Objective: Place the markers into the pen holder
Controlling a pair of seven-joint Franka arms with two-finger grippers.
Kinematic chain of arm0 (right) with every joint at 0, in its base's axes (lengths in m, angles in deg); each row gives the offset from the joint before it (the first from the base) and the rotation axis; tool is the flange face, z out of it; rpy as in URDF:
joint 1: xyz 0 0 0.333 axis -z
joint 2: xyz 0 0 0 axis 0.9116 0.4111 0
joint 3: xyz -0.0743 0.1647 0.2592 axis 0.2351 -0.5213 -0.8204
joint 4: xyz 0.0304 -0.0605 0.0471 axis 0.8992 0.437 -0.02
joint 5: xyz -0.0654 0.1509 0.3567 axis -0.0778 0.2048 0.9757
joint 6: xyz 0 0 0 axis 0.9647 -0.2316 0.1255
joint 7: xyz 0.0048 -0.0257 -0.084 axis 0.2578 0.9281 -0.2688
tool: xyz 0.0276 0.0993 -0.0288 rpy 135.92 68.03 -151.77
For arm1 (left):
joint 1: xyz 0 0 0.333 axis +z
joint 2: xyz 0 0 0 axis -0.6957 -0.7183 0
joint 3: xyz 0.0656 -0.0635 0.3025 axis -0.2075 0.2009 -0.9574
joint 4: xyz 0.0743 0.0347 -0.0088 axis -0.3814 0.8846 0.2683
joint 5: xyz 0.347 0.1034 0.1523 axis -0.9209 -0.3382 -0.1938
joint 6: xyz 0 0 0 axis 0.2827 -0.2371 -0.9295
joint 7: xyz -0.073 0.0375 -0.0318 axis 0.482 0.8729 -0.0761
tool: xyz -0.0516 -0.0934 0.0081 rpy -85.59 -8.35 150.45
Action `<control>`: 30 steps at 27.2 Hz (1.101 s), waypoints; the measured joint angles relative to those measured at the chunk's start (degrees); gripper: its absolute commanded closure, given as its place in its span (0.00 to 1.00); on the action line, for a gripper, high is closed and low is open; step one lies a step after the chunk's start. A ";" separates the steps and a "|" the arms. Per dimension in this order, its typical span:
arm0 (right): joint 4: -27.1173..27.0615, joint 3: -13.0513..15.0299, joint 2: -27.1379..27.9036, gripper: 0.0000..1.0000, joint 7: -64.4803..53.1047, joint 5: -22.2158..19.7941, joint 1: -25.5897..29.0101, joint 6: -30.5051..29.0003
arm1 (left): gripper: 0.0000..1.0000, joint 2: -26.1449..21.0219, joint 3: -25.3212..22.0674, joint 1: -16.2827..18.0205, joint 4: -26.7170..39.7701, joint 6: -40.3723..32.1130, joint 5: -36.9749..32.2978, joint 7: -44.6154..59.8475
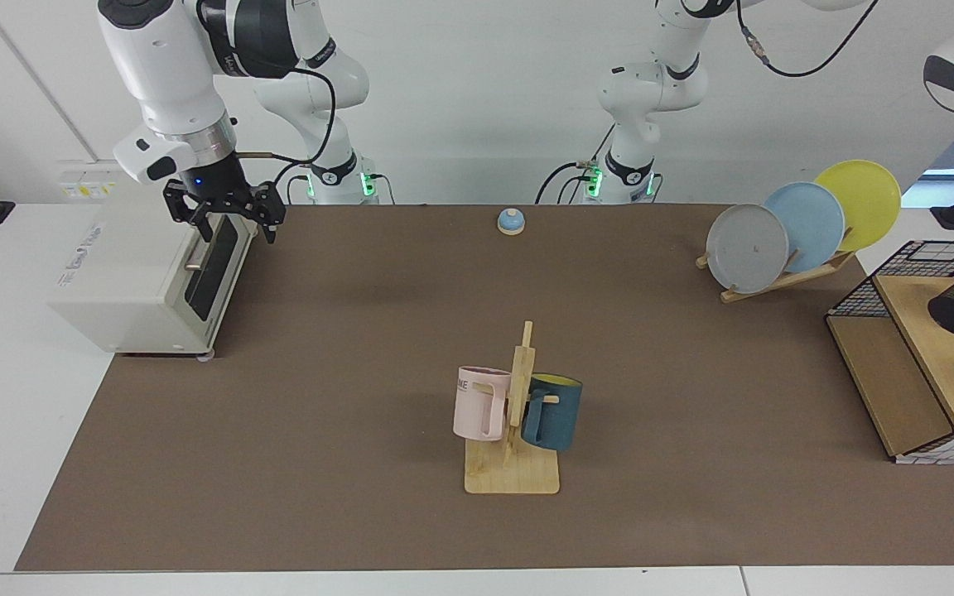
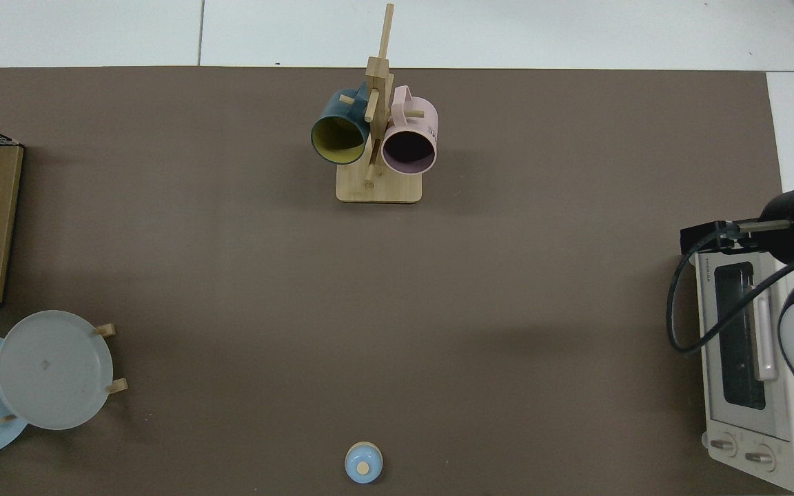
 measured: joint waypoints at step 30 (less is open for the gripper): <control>-0.02 0.00 -0.18 0.00 -5.85 2.03 1.63 0.47 | 1.00 -7.79 0.92 -0.70 -1.74 -13.20 -6.67 3.29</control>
